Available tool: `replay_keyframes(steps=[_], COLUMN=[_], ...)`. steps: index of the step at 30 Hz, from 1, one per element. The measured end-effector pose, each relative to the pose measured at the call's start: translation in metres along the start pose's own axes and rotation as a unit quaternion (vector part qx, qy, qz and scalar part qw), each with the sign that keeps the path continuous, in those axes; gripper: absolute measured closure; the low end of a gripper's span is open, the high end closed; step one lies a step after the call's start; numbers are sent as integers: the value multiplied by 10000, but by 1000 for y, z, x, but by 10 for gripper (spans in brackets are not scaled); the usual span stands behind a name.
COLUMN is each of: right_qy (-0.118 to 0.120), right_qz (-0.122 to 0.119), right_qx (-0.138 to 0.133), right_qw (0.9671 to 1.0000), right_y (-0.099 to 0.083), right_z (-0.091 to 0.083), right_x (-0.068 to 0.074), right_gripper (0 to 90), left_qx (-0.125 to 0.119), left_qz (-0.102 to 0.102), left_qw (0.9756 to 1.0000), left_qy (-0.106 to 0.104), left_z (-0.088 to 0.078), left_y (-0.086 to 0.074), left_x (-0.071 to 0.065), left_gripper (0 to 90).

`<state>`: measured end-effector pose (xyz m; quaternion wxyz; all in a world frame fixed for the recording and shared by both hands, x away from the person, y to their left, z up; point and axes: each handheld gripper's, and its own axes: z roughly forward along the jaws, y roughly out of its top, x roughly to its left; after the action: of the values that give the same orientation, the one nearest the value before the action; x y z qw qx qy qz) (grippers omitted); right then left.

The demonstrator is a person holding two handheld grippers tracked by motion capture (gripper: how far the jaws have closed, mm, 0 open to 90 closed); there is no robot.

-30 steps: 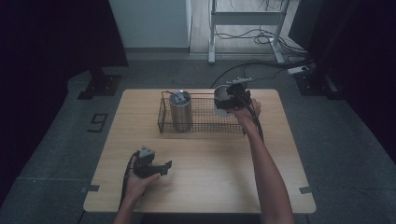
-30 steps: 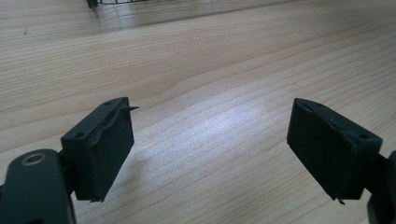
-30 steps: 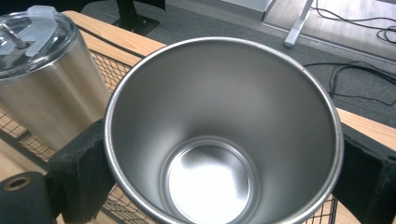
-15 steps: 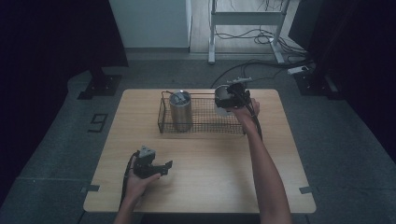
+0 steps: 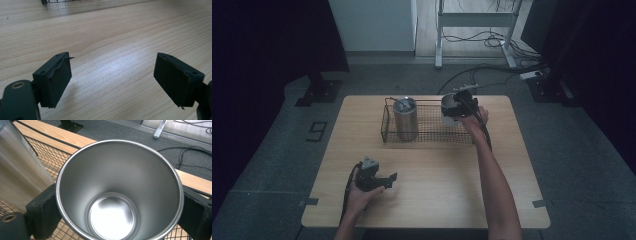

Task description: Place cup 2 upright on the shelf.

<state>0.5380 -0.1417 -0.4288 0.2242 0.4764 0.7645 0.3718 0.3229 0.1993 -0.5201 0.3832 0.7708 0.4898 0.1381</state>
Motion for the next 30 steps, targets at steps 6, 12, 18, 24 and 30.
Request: replay_keyframes(steps=[6,12,18,24,30], right_qy=[19,27,45,60,52], right_qz=[22,38,69,76,37], right_qx=[95,208,274,354,424], right_qw=[10000,9998,9996,9993,9991], right_y=[-4,-10,-14,-18,-21], right_z=[7,17,22,26,31], right_x=[-1,-2,-4,-6,-7], right_gripper=[70,70,70,70,70], left_qx=[41,71,80,89,96], left_qz=[-10,12,15,20,30], left_qw=[10000,10000,10000,10000,9999], left_qy=[1,0,-8,1,-2], left_z=[2,4,4,4,5], left_y=[-1,-1,-1,-2,-2], left_x=[0,0,-1,-2,-2], left_gripper=[148,148,148,148,149])
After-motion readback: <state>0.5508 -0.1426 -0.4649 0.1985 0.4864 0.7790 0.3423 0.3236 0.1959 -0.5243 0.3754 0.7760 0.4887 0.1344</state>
